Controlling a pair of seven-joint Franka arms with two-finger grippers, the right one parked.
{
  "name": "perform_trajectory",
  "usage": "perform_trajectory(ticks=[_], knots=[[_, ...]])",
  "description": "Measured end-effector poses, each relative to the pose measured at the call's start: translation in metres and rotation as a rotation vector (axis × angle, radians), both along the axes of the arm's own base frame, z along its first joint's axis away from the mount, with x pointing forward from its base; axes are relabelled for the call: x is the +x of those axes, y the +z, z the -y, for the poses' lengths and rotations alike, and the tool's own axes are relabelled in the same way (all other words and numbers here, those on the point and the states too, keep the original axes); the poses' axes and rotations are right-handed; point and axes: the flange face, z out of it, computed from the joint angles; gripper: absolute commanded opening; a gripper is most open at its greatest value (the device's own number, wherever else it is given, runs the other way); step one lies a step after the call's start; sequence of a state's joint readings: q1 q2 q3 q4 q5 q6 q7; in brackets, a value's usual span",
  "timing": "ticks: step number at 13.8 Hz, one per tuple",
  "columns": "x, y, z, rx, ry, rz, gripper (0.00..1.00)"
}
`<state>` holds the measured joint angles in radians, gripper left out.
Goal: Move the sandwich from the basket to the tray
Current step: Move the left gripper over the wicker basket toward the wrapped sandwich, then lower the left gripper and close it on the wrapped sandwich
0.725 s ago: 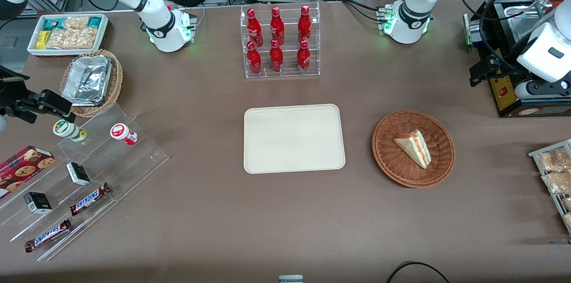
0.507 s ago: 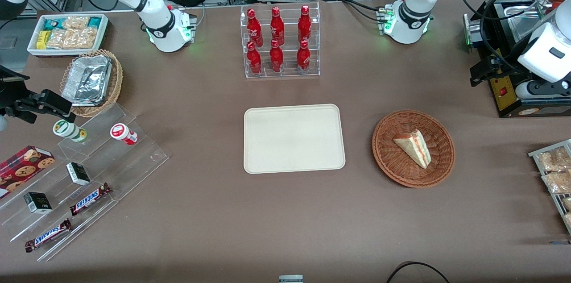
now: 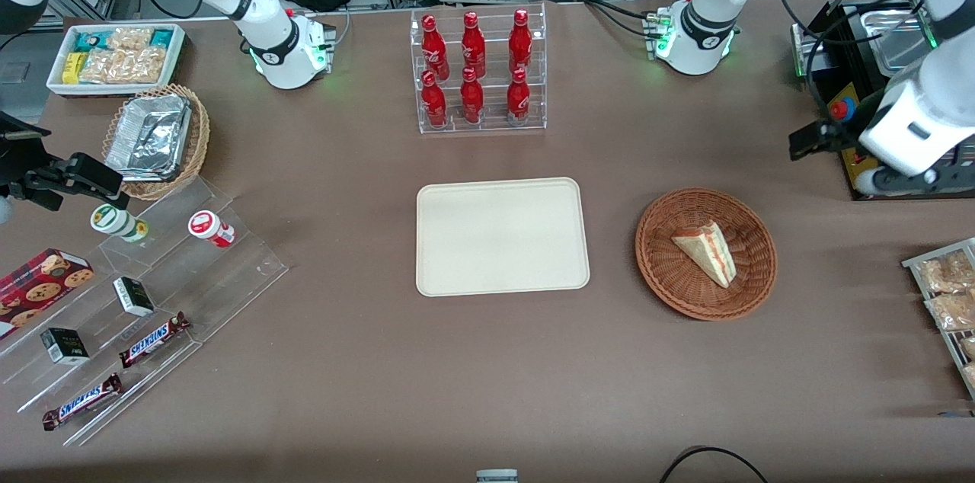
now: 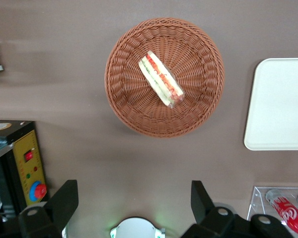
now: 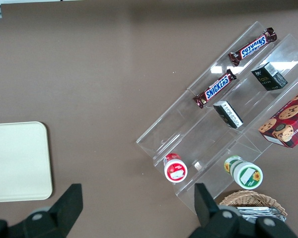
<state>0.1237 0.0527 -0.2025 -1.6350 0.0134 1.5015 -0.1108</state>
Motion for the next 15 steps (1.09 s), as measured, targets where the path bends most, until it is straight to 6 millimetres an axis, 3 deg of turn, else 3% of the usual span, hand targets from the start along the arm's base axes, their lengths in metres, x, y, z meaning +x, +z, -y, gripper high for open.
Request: perform_trajectory(ticks=[6, 15], knots=[[0.003, -0.085, 0.002, 0.020, 0.139, 0.041, 1.00], [-0.018, -0.167, 0.014, 0.061, 0.470, 0.087, 1.00]])
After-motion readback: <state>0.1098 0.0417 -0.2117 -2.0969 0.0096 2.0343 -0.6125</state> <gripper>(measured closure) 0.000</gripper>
